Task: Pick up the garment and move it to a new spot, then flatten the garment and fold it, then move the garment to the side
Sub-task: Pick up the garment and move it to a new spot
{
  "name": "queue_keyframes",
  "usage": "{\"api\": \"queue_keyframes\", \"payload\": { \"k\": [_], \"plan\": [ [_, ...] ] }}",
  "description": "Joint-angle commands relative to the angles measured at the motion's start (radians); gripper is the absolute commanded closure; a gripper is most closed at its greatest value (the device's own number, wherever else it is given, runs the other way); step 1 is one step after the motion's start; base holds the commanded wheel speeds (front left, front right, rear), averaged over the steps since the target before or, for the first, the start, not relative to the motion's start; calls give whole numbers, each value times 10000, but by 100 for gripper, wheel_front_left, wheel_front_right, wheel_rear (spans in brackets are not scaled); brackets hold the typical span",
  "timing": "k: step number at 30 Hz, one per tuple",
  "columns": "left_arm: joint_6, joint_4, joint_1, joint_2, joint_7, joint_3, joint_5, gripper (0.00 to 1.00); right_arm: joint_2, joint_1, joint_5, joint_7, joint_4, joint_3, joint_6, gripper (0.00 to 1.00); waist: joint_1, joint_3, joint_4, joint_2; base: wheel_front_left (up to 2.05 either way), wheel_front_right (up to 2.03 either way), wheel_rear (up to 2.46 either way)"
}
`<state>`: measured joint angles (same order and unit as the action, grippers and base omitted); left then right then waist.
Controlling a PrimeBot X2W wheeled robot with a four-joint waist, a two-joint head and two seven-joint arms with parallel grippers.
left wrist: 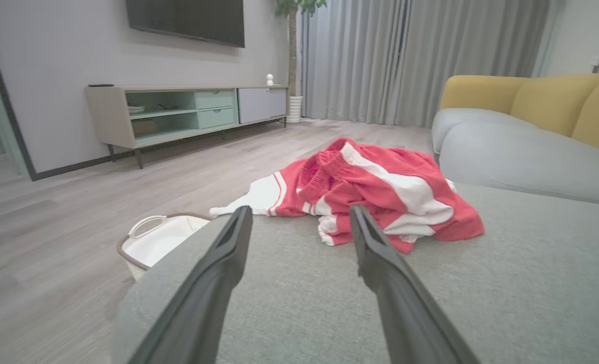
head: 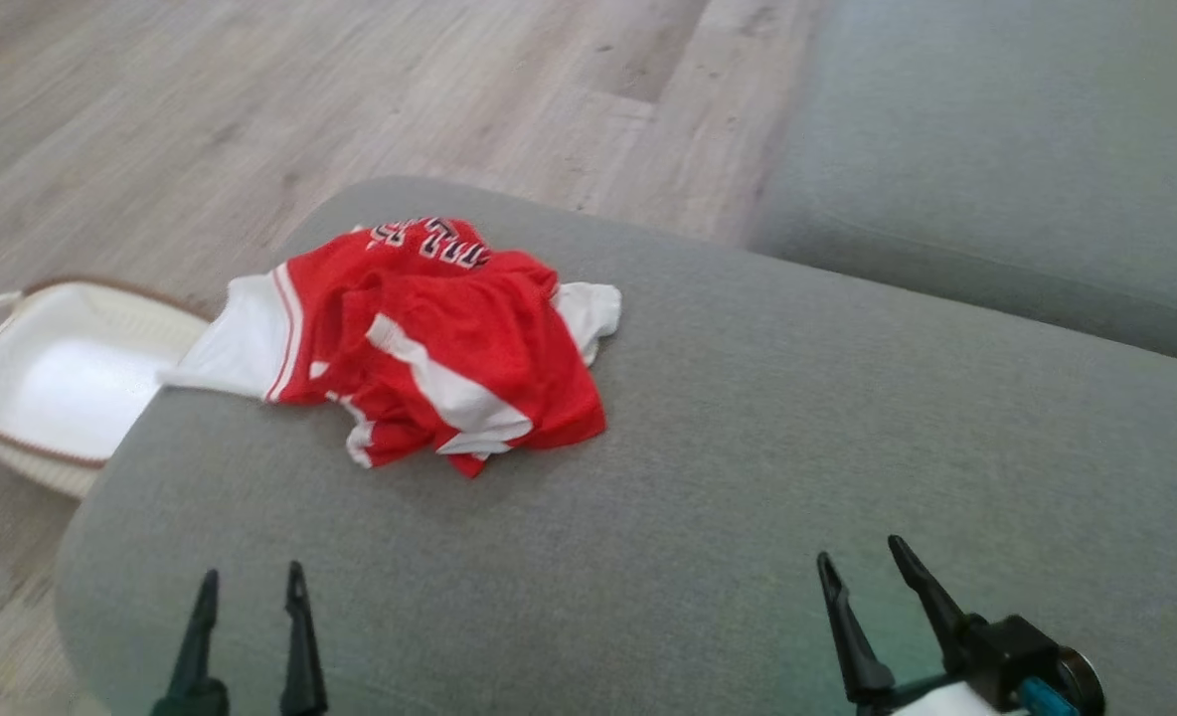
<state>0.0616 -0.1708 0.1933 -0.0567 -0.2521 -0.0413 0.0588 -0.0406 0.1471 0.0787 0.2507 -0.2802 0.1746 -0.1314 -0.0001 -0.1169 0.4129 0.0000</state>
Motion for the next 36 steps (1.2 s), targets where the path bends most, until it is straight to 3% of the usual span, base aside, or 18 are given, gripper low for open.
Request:
{"api": "queue_keyframes", "payload": {
  "k": [1,9,20,26,36],
  "plan": [
    [-7,439,-328,-10,-97,374,60,0,-97,-705,-92,111,217,266,7,0,1,220,241,0,0,0,0],
    [-80,784,-516,-156,-97,599,-122,0,-97,-890,-242,111,38,443,7,0,1,445,464,0,0,0,0],
    [-1084,625,-3097,-1586,-97,706,-259,0,-170,-1016,-1448,111,146,120,7,0,1,1631,176,0,0,0,0],
    [-1382,-540,-5808,-1720,482,579,135,0,-1036,-1331,-1727,111,561,-163,7,0,1,2785,173,0,0,0,0],
    [-1856,-3963,-10092,-1329,3117,-445,1185,0,-2689,-1611,-1763,111,1389,-483,7,0,1,4312,362,0,0,0,0]
  ]
}}
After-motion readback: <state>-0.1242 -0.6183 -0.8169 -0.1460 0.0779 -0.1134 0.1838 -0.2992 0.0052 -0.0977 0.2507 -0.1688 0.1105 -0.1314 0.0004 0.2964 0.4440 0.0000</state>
